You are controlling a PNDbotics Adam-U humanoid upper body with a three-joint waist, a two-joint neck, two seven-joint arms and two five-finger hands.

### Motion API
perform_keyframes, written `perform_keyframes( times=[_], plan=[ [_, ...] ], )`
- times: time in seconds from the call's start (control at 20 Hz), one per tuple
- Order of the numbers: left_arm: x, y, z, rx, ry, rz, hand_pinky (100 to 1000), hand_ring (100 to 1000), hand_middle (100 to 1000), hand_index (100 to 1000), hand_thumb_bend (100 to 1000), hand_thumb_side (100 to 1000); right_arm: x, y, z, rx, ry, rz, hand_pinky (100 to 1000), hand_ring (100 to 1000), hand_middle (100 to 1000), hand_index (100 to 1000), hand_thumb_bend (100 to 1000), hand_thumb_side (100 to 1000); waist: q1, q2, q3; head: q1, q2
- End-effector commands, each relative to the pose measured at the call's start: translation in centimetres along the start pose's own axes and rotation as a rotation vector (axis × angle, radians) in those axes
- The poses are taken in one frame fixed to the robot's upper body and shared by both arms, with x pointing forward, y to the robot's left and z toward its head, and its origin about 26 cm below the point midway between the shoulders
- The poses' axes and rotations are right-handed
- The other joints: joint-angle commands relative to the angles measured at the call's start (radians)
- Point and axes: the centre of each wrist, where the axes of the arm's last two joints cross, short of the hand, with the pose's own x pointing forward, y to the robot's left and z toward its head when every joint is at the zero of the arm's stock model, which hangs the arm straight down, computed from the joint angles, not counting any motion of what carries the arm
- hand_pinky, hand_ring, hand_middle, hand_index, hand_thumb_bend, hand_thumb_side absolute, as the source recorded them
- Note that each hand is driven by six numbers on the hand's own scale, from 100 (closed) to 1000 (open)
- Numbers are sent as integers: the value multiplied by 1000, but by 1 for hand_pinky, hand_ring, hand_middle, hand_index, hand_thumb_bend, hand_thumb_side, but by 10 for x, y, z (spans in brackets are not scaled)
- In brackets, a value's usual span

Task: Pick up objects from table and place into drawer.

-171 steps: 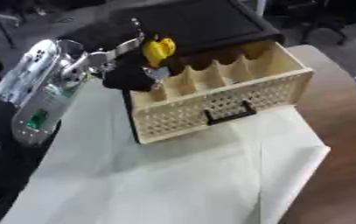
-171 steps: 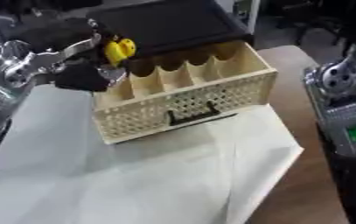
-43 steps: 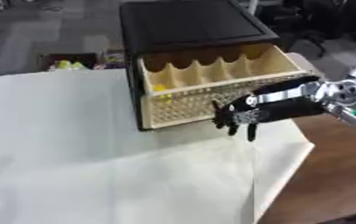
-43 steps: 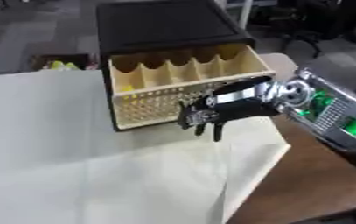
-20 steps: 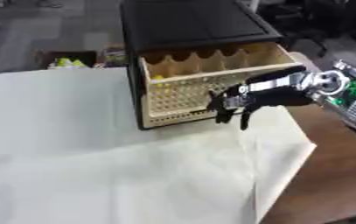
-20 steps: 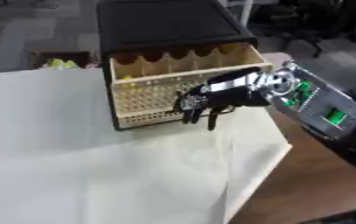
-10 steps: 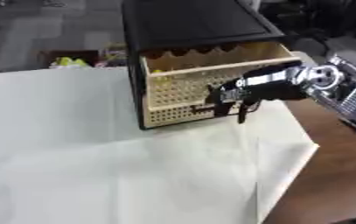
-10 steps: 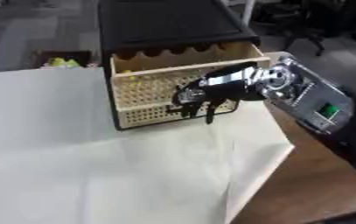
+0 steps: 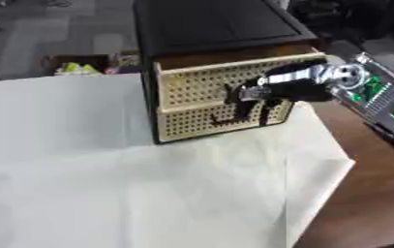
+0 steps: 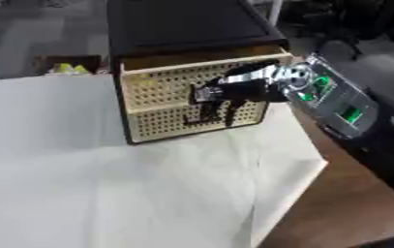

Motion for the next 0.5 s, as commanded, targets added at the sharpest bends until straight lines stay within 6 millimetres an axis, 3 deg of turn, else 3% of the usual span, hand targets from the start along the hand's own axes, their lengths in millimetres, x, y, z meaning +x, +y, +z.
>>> perform_keyframes(
  times=[0.05, 0.5],
  plan=[
    [6, 3, -4, 9, -30, 7, 586, 620, 574, 806, 100, 1000, -1, -13, 7, 71, 96, -77, 657, 854, 890, 963, 100, 1000, 0, -10, 2, -3, -17],
    [6, 3, -4, 10, -29, 10, 587, 620, 574, 804, 100, 1000, -8, -25, 2, -7, 96, -96, 650, 848, 887, 959, 100, 1000, 2, 1, 8, -3, -30]
  ],
)
